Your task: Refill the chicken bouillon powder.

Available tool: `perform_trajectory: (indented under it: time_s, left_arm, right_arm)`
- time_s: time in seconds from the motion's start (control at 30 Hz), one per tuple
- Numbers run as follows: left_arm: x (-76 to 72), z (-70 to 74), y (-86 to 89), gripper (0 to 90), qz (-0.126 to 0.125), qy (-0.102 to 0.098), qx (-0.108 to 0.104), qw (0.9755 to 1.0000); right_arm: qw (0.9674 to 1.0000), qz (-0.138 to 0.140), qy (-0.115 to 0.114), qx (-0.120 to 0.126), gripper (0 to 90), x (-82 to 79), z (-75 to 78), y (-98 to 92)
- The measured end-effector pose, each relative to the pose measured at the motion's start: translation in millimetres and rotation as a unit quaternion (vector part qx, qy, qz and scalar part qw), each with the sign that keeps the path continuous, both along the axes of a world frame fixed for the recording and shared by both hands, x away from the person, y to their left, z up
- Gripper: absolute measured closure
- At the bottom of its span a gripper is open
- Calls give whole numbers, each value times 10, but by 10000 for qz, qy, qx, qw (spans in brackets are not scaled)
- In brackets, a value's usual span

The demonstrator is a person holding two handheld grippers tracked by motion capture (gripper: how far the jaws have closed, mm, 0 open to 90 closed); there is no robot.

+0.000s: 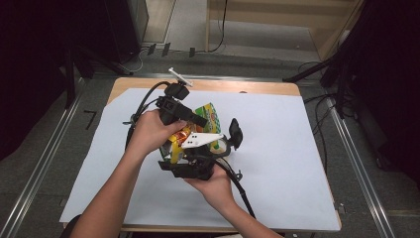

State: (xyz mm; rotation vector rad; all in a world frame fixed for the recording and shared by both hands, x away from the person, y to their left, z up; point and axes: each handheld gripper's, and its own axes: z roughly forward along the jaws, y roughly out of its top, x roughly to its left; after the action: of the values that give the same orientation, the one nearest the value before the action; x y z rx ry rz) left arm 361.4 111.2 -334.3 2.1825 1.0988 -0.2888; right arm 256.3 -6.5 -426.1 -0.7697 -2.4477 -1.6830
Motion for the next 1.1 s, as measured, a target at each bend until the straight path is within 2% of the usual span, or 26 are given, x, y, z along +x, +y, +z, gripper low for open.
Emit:
perform_trajectory:
  time_s: [0.47, 1.1]
  left_arm:
    - [17, -50, -8, 742, 33, -42, 47, 10000]
    - [14, -82, -20, 745, 21, -52, 59, 10000]
  right_arm:
    - [9999, 86, 25, -54, 608, 36, -43, -17]
    - [9999, 48, 66, -60, 609, 37, -80, -21]
